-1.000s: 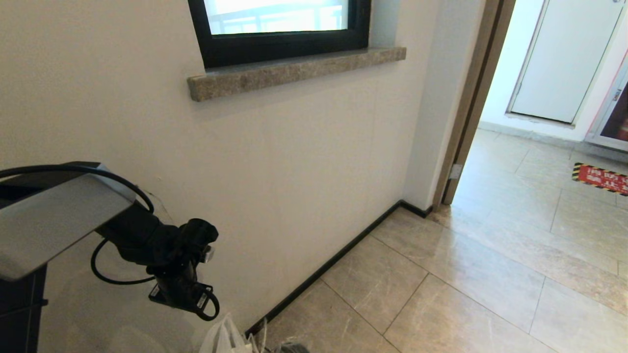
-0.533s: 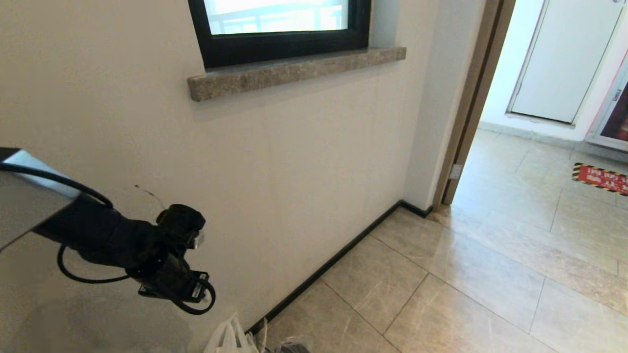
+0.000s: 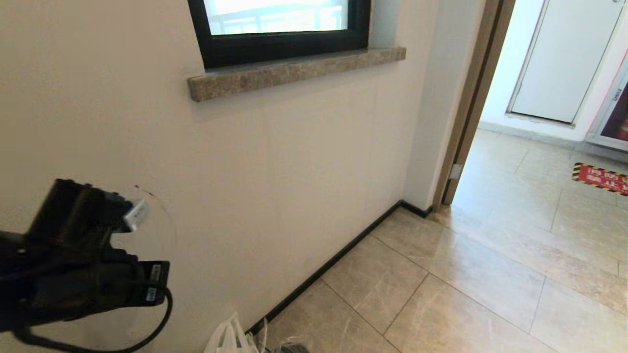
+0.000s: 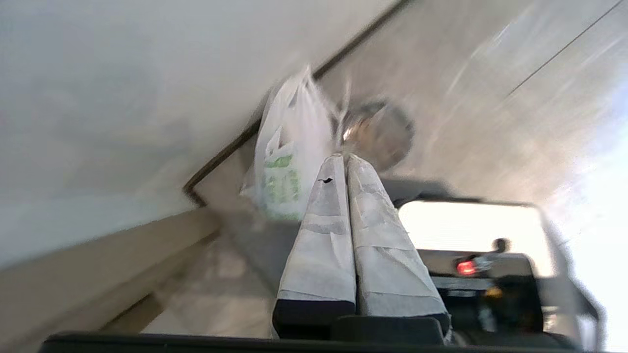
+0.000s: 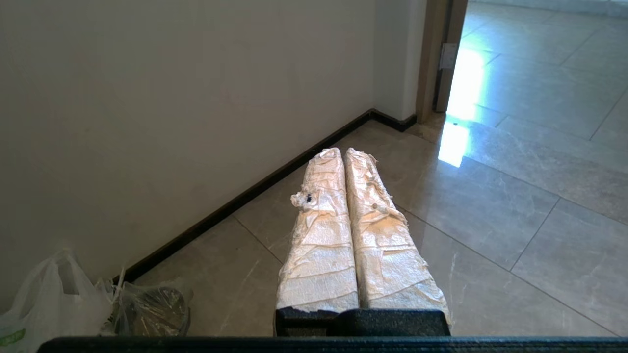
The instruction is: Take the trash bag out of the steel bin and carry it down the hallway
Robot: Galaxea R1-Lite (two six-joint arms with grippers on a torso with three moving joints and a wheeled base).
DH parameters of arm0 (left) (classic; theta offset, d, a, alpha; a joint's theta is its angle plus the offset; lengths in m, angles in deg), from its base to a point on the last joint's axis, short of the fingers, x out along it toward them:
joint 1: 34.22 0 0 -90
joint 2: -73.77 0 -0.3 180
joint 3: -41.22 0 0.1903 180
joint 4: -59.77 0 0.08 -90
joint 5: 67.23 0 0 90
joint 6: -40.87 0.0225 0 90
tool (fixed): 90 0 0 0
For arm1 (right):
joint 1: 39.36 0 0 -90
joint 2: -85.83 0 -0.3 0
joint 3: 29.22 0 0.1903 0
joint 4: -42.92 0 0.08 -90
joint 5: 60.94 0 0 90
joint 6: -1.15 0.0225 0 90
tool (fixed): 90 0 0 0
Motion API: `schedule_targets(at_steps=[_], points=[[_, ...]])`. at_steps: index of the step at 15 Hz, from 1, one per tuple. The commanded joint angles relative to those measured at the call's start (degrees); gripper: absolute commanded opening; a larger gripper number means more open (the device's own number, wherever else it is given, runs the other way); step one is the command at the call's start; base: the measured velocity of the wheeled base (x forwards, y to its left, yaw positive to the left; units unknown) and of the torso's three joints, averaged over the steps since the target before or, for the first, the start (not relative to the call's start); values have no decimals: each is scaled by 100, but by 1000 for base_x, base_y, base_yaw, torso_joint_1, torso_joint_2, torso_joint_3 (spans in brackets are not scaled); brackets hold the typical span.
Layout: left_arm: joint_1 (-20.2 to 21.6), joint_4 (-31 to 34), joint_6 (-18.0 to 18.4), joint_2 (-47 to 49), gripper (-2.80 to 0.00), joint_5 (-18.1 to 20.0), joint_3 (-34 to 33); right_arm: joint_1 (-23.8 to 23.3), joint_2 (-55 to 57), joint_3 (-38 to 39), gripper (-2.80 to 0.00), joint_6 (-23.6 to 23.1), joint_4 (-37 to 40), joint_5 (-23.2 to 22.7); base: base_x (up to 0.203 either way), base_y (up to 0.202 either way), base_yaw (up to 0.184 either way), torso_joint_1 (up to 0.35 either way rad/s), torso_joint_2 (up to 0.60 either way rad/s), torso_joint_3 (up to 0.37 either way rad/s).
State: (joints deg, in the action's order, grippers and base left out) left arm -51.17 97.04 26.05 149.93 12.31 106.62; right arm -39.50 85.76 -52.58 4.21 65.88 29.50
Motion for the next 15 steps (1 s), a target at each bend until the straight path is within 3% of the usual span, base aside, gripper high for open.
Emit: schedule_targets(at_steps=[1, 4, 8, 10, 13, 15], points=[[-84, 529, -144, -1549, -280, -55, 47, 2, -1, 0, -280, 2, -2, 0, 0, 0, 0, 0, 0, 0], [116, 1857, -334, -3254, -280, -210, 394, -3, -1, 0, -280, 2, -2, 0, 0, 0, 0, 0, 0, 0], [1044, 3702, -300, -5394, -280, -170, 818, 3, -1, 0, -280, 2, -2, 0, 0, 0, 0, 0, 0, 0], [1369, 4552, -275, -6266, -280, 84, 794, -3, -1, 0, -280, 2, -2, 0, 0, 0, 0, 0, 0, 0], [1584, 4895, -185, -7402, -280, 321, 64, -4, -1, 0, -280, 2, 6, 0, 0, 0, 0, 0, 0, 0], [1631, 4313, -103, -7598, -280, 246, -673, -4, -1, 0, -280, 2, -2, 0, 0, 0, 0, 0, 0, 0]])
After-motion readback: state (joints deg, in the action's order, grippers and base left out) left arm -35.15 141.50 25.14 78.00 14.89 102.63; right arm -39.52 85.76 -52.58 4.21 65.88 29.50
